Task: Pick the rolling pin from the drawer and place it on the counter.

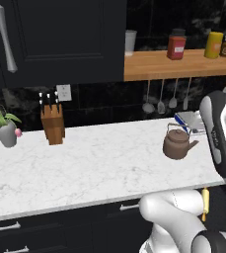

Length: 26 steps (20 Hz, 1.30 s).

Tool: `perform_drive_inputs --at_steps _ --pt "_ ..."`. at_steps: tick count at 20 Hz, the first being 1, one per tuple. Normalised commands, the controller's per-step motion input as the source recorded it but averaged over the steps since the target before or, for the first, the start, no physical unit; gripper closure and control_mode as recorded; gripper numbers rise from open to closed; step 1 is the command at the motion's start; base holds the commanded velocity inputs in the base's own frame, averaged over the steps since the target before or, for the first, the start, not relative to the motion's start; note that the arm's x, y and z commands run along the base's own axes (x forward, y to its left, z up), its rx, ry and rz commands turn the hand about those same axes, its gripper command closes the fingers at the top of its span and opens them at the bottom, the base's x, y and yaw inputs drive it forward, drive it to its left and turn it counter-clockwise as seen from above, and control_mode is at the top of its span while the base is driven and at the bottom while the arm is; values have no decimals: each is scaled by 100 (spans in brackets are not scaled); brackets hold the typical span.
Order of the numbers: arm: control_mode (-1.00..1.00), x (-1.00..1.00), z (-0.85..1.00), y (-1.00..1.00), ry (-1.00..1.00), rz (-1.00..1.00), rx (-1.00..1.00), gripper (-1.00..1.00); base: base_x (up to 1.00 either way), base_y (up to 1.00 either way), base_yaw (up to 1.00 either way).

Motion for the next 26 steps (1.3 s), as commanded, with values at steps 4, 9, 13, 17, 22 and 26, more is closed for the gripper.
perform_drive_inputs --at_steps 4,9,13,17,22,26 --pt "-100 -9 -27 -64 0 0 -8 -100 0 0 0" --pt "-100 3 -32 -62 0 -4 -11 -100 0 0 0" --pt "-100 -2 -61 -92 0 -7 -1 -100 0 0 0" --pt "-100 -15 -50 -75 0 -3 8 -100 0 0 0" --pt "-100 -19 -33 -45 0 0 14 -100 0 0 0" --pt "-100 -13 -32 -16 0 0 10 -100 0 0 0"
